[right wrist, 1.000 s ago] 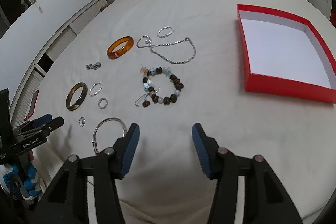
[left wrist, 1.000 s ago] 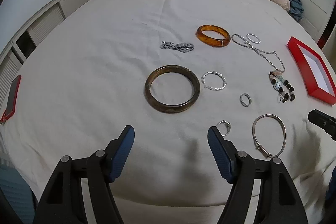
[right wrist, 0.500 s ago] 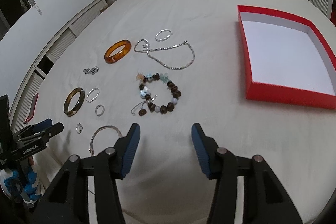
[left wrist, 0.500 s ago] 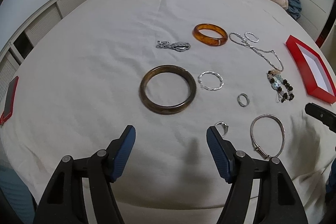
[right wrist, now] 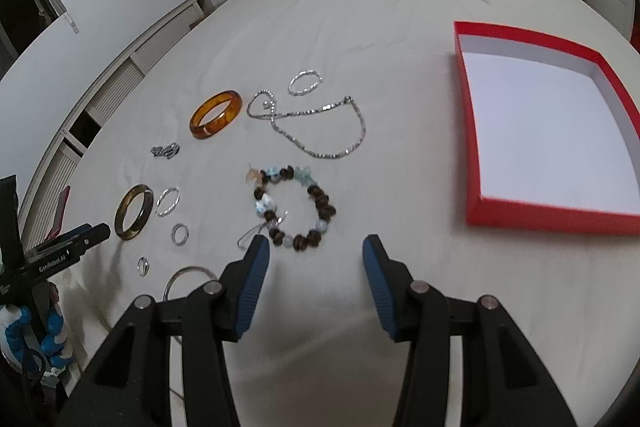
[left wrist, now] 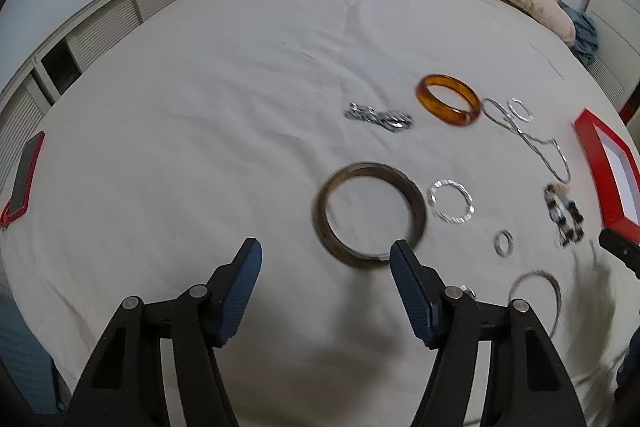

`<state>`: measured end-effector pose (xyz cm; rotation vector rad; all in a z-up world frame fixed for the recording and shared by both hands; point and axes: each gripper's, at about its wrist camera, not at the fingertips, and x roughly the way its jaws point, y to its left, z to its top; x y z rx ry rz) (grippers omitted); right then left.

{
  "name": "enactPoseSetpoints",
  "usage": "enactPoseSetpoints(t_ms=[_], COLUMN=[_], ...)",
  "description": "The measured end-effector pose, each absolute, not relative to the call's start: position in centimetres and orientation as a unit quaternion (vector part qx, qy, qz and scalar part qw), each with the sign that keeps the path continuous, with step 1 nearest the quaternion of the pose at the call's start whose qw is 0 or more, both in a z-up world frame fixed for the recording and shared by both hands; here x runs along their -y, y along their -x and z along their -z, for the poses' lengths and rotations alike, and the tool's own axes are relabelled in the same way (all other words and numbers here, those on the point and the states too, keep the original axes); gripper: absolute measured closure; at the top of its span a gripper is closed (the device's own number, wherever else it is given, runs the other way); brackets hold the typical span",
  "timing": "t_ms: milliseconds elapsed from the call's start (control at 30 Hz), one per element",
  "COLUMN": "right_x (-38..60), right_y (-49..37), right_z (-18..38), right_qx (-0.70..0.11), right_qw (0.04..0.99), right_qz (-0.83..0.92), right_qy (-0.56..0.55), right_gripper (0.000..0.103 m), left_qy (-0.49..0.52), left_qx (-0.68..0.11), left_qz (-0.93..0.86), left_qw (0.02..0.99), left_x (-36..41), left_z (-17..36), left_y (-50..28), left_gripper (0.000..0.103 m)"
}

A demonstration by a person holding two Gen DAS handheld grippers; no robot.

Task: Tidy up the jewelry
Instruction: 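Grasp the dark brown bangle with the left tool while the right tool grasps the beaded bracelet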

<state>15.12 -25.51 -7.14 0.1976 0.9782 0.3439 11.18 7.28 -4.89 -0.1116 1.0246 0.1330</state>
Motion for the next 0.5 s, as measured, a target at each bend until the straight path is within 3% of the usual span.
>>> enactPoseSetpoints(t_ms=[233,500], right_x=[24.9,23.8], right_y=[-17.8,-19.5], right_z=[7.8,10.0], right_qx=[-0.471,-0.491], right_qw=[0.862,0.853], right_qz=[-0.168,-0.169], right_qy=[-0.084,-0.054], right_gripper=[0.058,0.072], left_qy=[0.073,0.078], left_qx=[-0.505,-0.52], left_qz=[-0.066,-0.062], left_qw=[0.857,0.848], left_x=[-8.7,-9.2], left_z=[6.4,8.0], left_y=[-13.1,-13.9], left_gripper=[0.05,0.057])
